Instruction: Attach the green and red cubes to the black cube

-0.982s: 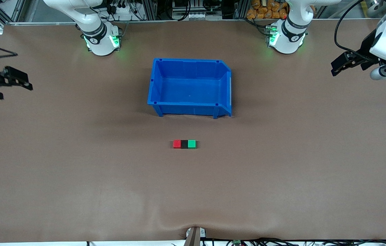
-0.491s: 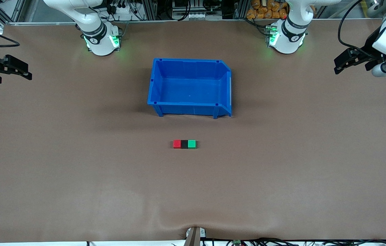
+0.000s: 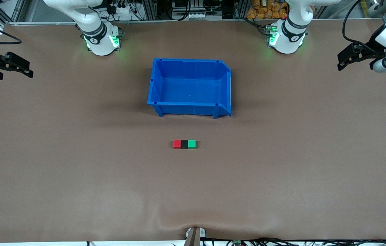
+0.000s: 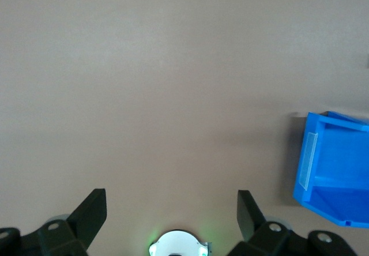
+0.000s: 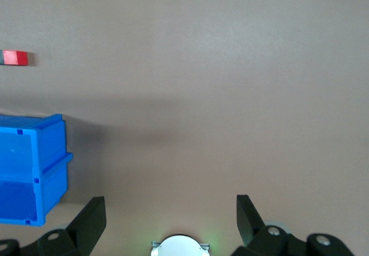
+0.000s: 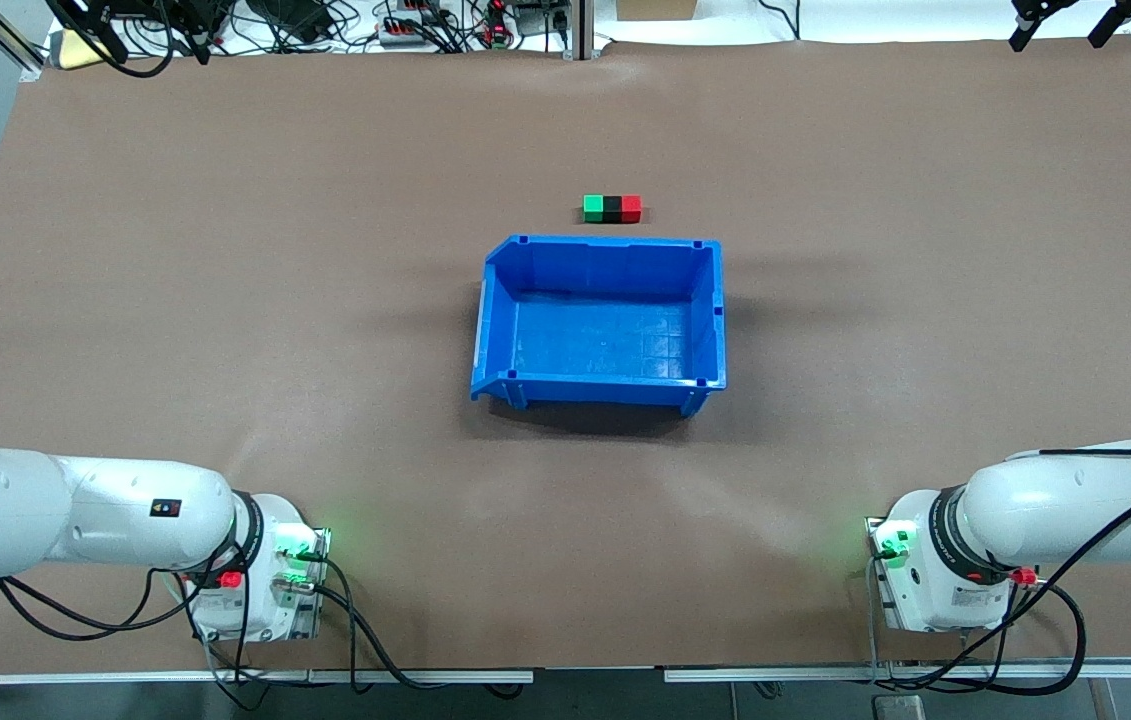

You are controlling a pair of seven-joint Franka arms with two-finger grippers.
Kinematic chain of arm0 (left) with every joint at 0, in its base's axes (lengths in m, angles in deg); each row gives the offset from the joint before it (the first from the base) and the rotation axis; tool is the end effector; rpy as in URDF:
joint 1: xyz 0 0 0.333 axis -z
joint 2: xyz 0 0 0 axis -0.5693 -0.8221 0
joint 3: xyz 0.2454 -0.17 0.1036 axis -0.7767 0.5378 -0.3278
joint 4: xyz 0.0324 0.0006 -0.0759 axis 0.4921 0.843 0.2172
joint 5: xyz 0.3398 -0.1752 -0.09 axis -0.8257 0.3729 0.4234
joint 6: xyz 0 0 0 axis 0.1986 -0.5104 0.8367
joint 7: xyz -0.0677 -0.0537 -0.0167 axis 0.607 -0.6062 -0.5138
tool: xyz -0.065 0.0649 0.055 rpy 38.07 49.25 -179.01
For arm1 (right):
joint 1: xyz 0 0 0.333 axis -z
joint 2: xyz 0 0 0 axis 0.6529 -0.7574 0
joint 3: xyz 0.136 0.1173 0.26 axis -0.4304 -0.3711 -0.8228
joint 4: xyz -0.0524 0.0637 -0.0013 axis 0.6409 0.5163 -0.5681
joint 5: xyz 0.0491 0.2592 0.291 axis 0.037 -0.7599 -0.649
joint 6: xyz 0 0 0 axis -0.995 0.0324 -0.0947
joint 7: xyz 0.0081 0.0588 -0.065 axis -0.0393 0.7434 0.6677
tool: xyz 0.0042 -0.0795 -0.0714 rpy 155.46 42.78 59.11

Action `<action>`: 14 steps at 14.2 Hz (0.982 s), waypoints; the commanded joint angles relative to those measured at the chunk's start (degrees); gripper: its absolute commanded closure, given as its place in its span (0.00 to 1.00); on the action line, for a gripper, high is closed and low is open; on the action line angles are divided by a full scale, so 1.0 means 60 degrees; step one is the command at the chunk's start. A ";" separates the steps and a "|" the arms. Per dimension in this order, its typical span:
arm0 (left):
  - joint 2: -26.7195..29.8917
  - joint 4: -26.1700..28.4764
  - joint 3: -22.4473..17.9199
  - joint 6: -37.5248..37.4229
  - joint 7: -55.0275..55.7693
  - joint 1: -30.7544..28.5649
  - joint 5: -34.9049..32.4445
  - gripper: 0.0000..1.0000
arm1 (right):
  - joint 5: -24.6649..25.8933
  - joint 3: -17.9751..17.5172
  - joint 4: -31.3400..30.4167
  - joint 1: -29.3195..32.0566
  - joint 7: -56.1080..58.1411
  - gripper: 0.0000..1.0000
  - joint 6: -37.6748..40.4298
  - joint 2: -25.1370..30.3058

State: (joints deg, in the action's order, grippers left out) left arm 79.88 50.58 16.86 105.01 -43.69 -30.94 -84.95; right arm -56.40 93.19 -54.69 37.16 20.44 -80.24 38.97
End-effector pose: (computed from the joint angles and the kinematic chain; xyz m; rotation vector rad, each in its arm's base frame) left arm 0.4936 -0.0592 0.6528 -3.0668 0.0395 0.0149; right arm 0.5152 -0.0102 0.6404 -3.1105 -0.0690 0.1494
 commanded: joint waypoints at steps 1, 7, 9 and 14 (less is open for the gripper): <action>0.0035 -0.0222 -0.0024 -0.0192 -0.0313 -0.0027 0.0135 0.00 | 0.0027 -0.0075 -0.0386 0.0191 -0.0156 0.00 -0.0376 0.0303; -0.0010 -0.0340 -0.0024 -0.0193 -0.0167 -0.0027 0.0531 0.00 | -0.0633 -0.0060 -0.0386 0.0689 -0.0200 0.00 -0.0538 0.0244; -0.0010 -0.0355 -0.0024 -0.0207 -0.0152 -0.0027 0.0546 0.00 | -0.0633 -0.0060 -0.0386 0.0704 -0.0273 0.00 -0.0494 0.0244; -0.0083 -0.0457 -0.0024 -0.0192 -0.0167 -0.0027 0.0546 0.00 | -0.0618 -0.0089 -0.0343 0.0616 -0.1092 0.00 -0.0479 0.0201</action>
State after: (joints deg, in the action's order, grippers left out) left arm 79.82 49.50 16.87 104.97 -44.11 -30.93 -82.61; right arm -59.39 93.42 -55.71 40.42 16.61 -83.08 38.97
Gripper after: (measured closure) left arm 0.000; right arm 0.000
